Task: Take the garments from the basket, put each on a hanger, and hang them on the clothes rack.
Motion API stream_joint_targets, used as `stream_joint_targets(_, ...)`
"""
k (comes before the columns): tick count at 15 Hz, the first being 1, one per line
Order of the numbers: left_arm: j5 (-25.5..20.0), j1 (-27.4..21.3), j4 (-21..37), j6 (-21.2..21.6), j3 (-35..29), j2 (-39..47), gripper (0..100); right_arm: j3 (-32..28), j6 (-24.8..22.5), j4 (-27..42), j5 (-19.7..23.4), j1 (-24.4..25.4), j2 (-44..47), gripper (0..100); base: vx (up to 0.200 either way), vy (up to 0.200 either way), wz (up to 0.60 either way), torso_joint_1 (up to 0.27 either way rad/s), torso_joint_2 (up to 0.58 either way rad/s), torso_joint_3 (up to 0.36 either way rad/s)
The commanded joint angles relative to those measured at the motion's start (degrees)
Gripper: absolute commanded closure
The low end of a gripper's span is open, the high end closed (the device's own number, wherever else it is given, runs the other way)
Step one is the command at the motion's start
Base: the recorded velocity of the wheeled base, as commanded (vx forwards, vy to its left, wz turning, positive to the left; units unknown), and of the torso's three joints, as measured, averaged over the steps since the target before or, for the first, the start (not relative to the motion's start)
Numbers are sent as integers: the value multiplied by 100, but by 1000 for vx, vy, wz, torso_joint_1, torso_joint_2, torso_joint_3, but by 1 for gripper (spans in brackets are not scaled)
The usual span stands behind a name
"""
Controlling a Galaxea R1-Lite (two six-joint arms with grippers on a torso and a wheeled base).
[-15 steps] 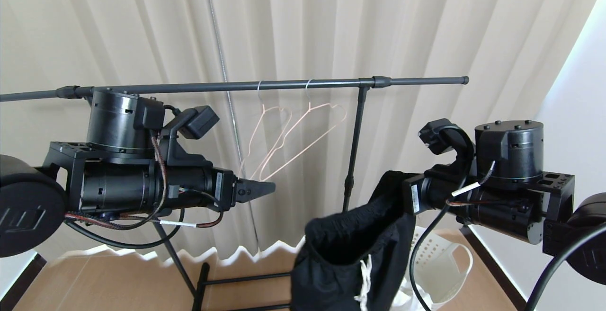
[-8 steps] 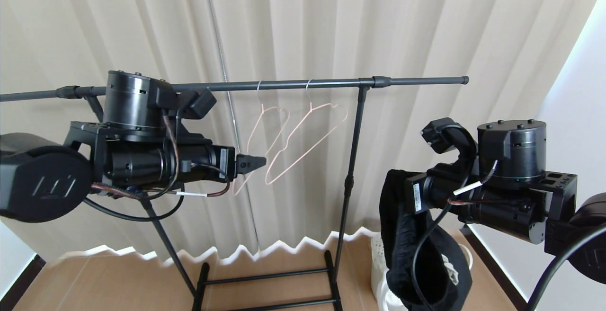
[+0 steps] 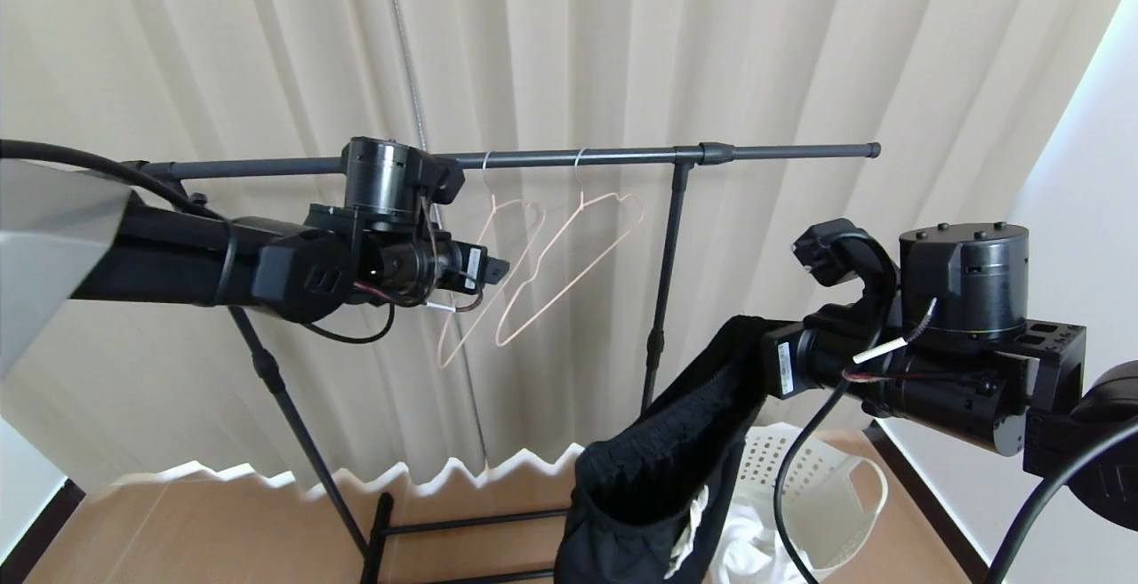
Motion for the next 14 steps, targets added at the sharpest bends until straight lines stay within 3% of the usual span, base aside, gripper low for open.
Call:
stream_joint_targets(1,193,13,-2,10,-638,811,0,9,0,-3,-6,-3,-7,100,0,0,0,0,0,0)
stream_joint_targets(7,342,48,7,-8,-1333,1452,0,0,0,-3,-33,-11,-7,100,0,0,0,0,0,0)
stream_joint_targets(14,421,215,-2,-60,-1377,1681,0,9,-79,-3,-33,-29,28,100,0,0,0,0,0,0)
